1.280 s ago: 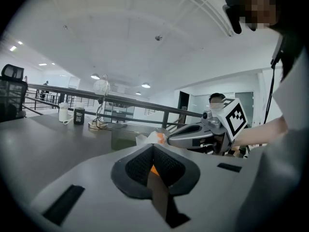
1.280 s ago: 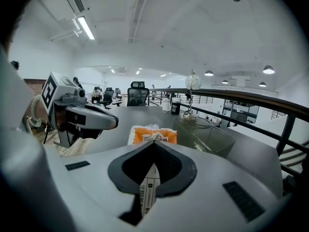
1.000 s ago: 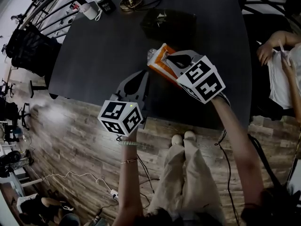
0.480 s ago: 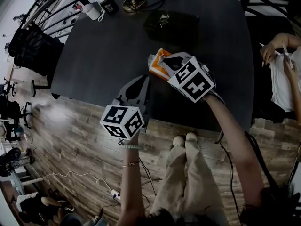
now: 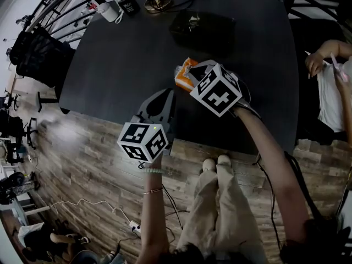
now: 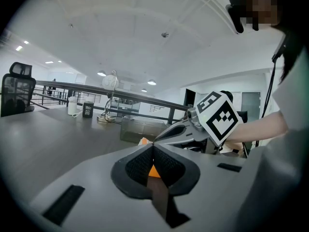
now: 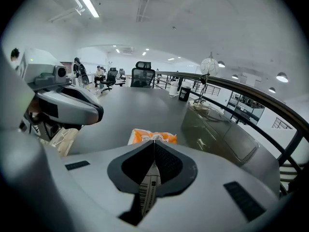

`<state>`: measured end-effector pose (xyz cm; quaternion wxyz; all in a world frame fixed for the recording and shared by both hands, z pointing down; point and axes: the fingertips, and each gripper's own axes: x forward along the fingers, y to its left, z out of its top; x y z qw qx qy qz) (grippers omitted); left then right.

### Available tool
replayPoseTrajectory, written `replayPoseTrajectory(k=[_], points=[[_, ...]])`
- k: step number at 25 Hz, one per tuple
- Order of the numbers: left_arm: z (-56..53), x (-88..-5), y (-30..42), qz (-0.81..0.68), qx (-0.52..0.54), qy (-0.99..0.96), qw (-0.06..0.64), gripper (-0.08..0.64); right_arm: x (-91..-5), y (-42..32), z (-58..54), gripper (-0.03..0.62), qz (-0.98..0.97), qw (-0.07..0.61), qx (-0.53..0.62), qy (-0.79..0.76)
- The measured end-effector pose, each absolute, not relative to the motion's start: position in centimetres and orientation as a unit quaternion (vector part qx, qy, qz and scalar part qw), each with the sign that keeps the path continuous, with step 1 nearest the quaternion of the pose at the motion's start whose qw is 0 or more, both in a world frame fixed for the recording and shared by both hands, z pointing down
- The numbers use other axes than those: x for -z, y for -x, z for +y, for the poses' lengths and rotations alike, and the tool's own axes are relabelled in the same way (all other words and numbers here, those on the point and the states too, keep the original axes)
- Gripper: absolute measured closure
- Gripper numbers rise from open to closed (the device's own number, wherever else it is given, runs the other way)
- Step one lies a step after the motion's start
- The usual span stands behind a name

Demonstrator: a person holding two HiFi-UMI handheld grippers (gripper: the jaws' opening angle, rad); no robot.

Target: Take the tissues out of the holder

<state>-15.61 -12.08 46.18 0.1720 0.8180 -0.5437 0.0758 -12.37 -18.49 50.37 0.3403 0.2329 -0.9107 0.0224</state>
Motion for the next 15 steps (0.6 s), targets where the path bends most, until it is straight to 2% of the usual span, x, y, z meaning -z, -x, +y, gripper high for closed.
replayPoseTrajectory(k=[9,15], points=[[-12.5,-46.25,15.31,-0.544,-0.07,-0.818,0.176,0.552,-51.0,12.62,-18.57,0.573,-0.91,0.35,-0.03,-0.221],[-12.92,-45.64,14.94,-0.542,-0.063,-0.819,0.174,0.552,-50.49,12.77,-18.59,0.519,-0.915,0.339,-0.034,-0.215]])
